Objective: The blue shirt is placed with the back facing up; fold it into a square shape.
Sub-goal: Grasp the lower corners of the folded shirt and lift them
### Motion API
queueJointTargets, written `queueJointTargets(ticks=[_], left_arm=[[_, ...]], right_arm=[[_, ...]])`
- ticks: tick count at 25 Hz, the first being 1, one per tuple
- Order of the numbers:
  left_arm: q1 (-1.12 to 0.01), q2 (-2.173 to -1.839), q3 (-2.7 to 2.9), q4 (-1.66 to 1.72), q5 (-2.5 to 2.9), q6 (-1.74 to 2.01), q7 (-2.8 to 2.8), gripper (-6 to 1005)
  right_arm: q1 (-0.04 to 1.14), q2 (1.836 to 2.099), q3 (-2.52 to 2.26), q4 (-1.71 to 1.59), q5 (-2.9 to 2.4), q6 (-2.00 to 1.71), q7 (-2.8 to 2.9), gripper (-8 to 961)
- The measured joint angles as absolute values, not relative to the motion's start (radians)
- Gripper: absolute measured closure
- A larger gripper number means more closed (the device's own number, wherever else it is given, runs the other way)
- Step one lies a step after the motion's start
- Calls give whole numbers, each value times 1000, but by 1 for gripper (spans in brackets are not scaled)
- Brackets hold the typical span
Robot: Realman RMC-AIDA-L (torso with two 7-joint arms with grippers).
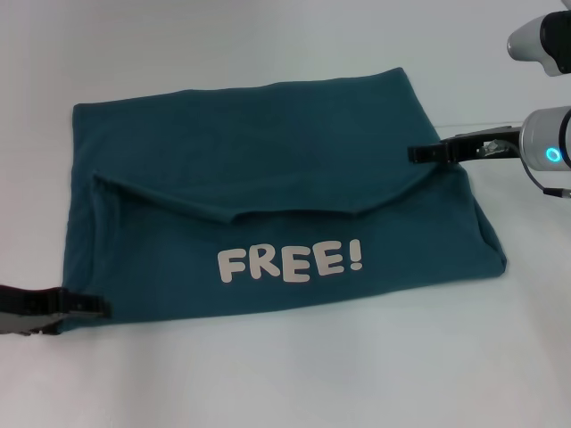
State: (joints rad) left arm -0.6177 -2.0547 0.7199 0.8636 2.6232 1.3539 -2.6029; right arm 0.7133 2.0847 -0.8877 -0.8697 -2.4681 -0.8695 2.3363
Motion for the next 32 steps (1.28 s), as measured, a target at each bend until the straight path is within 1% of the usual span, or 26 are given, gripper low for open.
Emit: queueJointTargets(ticks=[10,21,26,32], left_arm=[[-649,-2059,724,842,2615,1357,-2603,175],[-658,-2060,730,825,2646,1283,-2605,200],[-659,-2060,732,817,2641,1264,-2588,282],[-673,-2068,747,800,2636,1271,-2564,451]], right_arm=[[713,2085,-888,-870,-2468,-875,2336,26],[712,2085,-890,-878,-2468,-886,2336,30],[715,2085,-890,-881,-2468,-887,2336,32],[712,2084,-890,-883,-2468,-888,2340,32]])
